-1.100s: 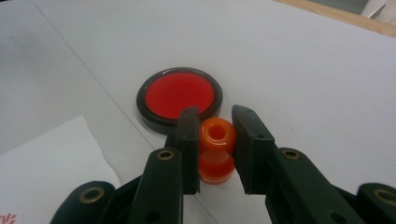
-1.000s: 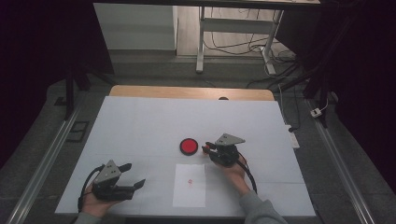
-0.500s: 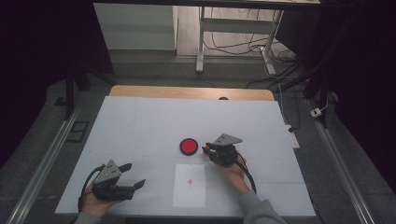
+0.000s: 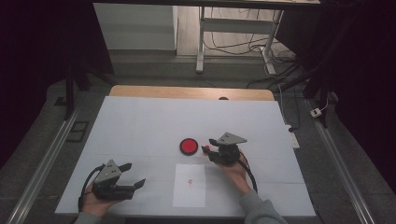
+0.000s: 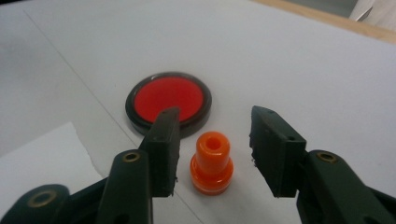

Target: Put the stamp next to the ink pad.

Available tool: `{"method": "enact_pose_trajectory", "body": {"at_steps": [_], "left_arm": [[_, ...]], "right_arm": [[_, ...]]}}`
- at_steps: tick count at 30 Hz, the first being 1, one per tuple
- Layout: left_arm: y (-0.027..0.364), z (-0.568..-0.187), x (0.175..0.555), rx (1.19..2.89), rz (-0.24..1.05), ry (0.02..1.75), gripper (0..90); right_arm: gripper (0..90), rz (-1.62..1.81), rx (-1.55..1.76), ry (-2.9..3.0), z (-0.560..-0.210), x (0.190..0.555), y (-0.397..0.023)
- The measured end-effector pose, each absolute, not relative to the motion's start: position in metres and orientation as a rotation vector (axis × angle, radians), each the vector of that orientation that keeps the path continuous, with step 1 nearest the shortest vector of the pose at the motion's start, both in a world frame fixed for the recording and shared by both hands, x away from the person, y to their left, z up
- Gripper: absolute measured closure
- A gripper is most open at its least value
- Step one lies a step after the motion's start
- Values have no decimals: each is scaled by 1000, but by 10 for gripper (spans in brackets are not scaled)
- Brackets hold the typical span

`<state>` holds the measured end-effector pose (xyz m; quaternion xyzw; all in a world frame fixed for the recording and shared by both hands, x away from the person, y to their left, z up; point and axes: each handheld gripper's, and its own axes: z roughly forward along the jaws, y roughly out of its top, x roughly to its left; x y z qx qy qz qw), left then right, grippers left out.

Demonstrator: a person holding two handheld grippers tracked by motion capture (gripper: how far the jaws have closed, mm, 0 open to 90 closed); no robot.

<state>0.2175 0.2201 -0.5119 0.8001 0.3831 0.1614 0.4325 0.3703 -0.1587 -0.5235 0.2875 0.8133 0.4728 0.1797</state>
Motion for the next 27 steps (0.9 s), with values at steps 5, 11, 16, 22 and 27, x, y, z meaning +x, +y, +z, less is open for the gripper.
{"method": "enact_pose_trajectory", "body": {"at_steps": [5,11,16,22,27], "left_arm": [[220,-512,218,1995,400,960,215],[220,-513,218,2001,396,967,216],[219,-513,219,2003,394,970,217],[219,-513,218,2003,392,974,216],[220,-513,219,2002,392,978,216]], "right_arm": [[439,1363,815,2274,-518,368,-163],[410,1391,788,2282,-511,361,-170],[405,1416,760,2283,-505,353,-177],[402,1415,733,2293,-499,344,-187],[403,1419,721,2288,-495,335,-197]]}}
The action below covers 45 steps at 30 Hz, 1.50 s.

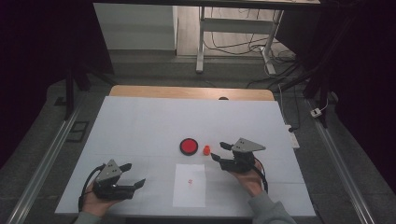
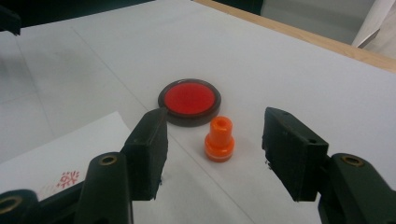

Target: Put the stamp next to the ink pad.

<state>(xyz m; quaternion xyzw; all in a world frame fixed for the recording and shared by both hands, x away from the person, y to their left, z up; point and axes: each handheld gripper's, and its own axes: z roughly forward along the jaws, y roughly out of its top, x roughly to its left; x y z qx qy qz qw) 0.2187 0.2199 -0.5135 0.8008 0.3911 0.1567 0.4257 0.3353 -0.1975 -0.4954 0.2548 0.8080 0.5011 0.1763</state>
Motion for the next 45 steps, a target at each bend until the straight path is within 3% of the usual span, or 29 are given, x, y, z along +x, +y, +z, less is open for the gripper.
{"method": "enact_pose_trajectory", "body": {"at_steps": [30,45], "left_arm": [[222,-514,219,2004,386,983,217],[222,-514,220,2007,387,983,217]], "right_arm": [[405,1316,744,2235,-495,270,-306],[405,1274,744,2278,-501,272,-310]]}}
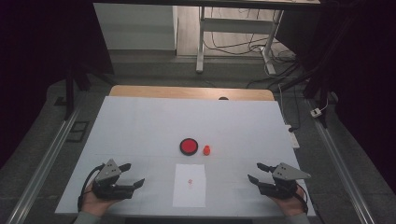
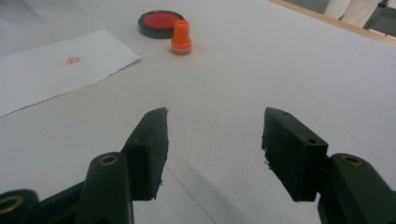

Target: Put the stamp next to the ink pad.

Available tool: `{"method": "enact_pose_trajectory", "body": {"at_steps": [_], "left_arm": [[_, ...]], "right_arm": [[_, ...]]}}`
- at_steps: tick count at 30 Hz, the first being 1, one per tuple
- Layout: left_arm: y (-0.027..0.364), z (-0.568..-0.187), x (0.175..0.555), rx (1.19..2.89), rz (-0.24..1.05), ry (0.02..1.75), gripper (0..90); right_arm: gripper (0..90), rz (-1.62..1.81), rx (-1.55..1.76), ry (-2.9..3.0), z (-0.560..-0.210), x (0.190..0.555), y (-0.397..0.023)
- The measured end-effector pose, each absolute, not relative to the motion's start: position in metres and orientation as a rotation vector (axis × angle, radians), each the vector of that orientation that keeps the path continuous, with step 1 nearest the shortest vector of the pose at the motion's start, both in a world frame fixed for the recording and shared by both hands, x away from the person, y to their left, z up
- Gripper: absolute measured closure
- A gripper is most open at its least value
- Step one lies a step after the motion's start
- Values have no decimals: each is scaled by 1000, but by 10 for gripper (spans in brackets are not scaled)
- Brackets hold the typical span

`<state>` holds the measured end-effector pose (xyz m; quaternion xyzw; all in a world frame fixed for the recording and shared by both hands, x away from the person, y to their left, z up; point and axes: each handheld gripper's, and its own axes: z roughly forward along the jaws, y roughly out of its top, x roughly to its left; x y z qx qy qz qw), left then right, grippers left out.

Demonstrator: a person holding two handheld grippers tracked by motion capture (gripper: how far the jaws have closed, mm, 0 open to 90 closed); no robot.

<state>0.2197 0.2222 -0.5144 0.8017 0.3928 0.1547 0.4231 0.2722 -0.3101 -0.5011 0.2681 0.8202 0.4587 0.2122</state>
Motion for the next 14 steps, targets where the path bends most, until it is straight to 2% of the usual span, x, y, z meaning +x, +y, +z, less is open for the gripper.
{"method": "enact_pose_trajectory", "body": {"at_steps": [14], "left_arm": [[223,-515,220,2007,389,983,217]], "right_arm": [[405,1278,754,2274,-501,272,-310]]}}
